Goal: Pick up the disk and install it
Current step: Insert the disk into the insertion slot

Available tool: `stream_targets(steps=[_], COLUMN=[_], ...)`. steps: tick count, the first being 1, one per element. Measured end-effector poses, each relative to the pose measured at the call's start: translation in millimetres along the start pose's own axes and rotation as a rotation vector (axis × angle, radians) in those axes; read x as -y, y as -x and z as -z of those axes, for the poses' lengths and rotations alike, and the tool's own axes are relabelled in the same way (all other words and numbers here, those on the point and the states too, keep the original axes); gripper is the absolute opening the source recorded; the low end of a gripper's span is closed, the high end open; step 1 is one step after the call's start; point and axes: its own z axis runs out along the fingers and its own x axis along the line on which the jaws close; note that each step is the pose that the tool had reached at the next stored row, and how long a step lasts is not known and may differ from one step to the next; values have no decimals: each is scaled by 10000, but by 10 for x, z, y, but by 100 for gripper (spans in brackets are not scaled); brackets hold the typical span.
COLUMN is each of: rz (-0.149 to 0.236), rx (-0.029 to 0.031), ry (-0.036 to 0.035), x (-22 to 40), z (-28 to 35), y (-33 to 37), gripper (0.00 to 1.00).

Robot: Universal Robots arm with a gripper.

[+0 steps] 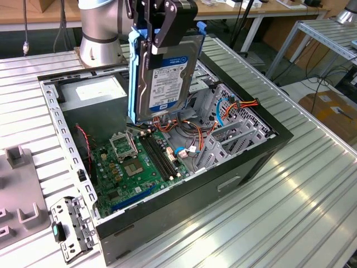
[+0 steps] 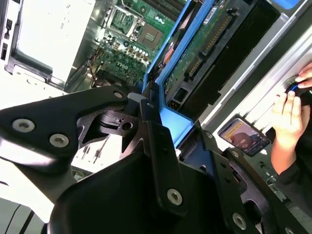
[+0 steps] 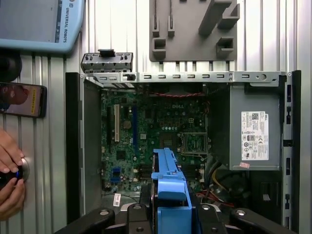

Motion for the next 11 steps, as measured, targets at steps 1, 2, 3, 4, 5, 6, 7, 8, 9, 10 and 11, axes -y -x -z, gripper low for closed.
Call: stream_targets(steps=[1,2,3,4,5,6,7,8,9,10,11], rz=[0,1,1,1,1,1,1,-1,0,1,0], rx=[0,0,0,0,1,0,-1,-2,-1,-2,0], ry=[4,4,4,5,5,4,5,6,5,6,5], x=[34,58,93,117,122,125,128,129,129,130,130], z=[0,0,-1,-2,-4,-4,-4,-4,-5,-5,-6], y=[0,1,1,0,0,0,0,-1,-2,-6,-10], gripper=[37,37,37,37,37,37,37,37,37,37,37])
